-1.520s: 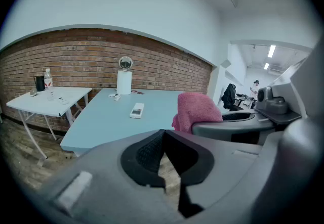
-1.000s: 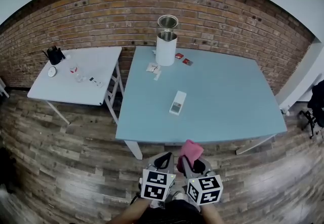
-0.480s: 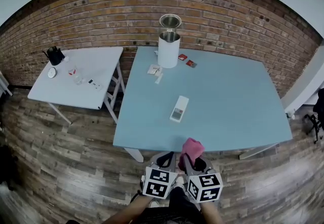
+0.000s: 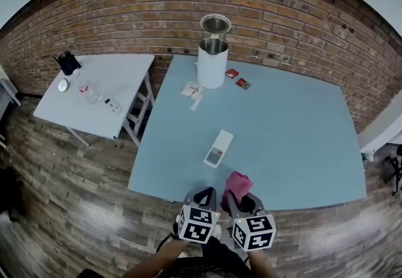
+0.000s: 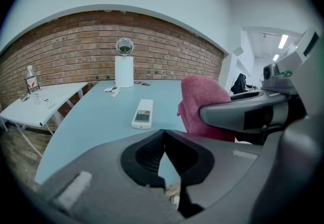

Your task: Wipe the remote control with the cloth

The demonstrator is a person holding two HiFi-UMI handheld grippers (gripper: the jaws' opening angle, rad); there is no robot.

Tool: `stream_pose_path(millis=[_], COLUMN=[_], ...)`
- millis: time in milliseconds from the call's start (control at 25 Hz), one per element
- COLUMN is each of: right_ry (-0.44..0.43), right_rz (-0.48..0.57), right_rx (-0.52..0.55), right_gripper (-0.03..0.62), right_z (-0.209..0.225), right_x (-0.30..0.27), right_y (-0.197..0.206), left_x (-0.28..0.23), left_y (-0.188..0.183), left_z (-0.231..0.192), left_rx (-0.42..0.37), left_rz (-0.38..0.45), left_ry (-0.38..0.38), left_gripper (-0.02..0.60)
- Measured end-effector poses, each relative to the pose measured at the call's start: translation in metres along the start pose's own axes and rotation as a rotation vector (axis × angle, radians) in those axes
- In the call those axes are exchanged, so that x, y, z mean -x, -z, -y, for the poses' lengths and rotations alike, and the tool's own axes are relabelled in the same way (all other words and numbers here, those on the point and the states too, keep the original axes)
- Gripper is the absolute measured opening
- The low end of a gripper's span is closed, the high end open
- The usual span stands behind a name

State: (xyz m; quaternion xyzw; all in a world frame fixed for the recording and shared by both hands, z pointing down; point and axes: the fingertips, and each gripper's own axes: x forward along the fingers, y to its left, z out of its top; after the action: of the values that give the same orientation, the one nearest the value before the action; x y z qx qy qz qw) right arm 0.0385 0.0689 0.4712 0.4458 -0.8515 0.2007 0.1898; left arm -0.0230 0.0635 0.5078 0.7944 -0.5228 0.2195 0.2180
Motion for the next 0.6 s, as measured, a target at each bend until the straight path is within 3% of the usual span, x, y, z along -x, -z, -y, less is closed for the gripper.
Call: stream_pose_path(millis=[200,240,360,600], right_ry=[-0.058,-0.071,-0.106,-0.147], right_rz=[-0.028,-0.034,-0.05,-0.07], right_rx=[-0.01,-0.011,0.002,0.014], right_gripper=[0.066,0.066,0.066,0.066], right_z=[0.025,0.029,0.041,0.063], right_x=[-0.025,-0.029,-0.041,-0.059], right_y=[-0.007,-0.009,-0.013,-0.02], left_x=[-0.032,-0.038,-0.055,-0.079], left_y=[-0.007,-0.007,-0.007,-0.009], left_z=[-0.014,-0.016,-0.02,-0.028], left_rx=[-0.008,-0.011,-0.017,-0.029], left_rz=[-0.037,-0.047,-0.072,-0.102], left_ry=[-0.084,-0.094,-0.117,-0.156], left_gripper=[0.007,0.045,0.052,0.135])
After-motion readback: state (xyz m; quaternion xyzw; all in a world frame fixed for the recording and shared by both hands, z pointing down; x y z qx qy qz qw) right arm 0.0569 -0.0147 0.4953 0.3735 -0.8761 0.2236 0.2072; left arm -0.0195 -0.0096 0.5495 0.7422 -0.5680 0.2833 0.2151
